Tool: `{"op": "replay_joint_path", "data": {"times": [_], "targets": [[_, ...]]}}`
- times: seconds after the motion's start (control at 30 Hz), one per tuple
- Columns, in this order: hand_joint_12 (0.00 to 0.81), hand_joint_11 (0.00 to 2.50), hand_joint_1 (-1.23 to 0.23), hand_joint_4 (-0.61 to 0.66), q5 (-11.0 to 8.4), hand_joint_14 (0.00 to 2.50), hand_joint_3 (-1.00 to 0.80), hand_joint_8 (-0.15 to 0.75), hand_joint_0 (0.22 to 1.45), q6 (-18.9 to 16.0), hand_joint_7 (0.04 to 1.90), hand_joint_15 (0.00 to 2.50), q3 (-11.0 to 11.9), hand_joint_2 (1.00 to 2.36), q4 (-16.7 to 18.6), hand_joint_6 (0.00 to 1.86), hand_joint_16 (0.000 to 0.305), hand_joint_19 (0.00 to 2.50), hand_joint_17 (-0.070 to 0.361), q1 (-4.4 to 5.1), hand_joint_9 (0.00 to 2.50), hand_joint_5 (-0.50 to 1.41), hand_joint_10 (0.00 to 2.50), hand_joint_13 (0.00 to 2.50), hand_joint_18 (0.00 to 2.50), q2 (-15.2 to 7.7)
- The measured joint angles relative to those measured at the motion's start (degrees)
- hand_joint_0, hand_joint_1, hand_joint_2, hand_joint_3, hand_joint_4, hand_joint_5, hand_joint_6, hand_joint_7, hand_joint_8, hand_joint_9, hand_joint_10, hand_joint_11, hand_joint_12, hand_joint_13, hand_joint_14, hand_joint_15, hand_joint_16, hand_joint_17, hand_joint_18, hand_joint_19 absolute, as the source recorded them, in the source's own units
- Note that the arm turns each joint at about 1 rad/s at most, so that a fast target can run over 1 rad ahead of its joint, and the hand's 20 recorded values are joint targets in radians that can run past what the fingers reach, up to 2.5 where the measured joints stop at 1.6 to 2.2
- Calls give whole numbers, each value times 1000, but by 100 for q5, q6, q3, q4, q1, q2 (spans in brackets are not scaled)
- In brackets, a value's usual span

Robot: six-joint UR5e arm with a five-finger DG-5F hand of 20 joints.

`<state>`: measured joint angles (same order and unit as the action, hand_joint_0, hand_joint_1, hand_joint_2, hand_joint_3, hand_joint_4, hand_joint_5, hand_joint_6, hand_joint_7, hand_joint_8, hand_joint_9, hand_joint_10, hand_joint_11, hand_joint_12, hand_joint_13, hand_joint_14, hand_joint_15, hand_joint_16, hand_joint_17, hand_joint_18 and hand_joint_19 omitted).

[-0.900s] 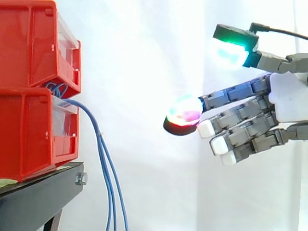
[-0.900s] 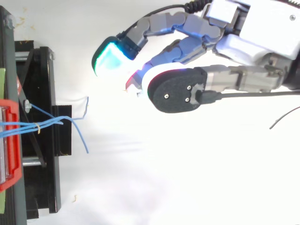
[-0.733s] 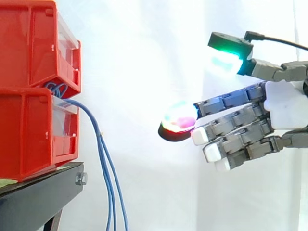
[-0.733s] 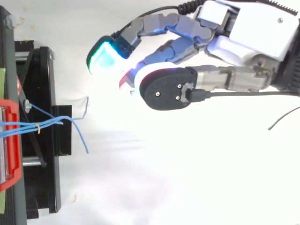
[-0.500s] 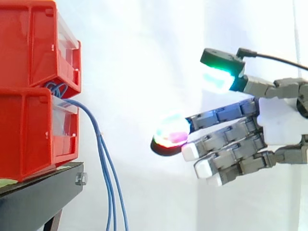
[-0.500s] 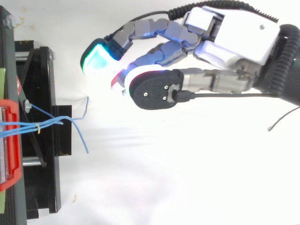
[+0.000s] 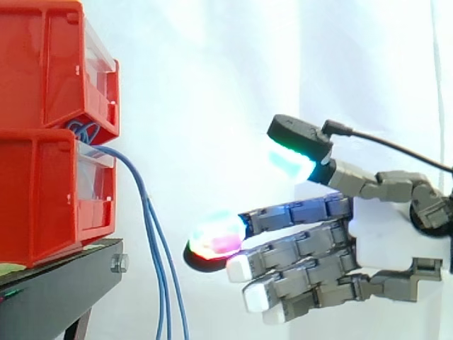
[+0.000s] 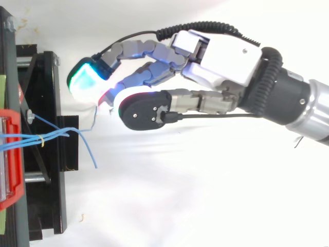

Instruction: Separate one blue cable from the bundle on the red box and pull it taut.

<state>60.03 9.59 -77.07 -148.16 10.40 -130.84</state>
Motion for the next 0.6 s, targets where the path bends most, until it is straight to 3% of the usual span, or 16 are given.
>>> {"op": "replay_joint_path", "data": {"times": [0.33, 0.6], "targets": [[331, 306, -469, 177, 82, 18, -489, 209, 512, -91, 748, 439, 557, 1000, 211, 502, 61, 658, 136, -53, 792, -171, 12, 790, 385, -575], [333, 304, -468, 178, 111, 19, -487, 208, 512, 19, 745, 432, 797, 1001, 288, 502, 61, 657, 136, -61, 796, -170, 12, 790, 383, -728]]}}
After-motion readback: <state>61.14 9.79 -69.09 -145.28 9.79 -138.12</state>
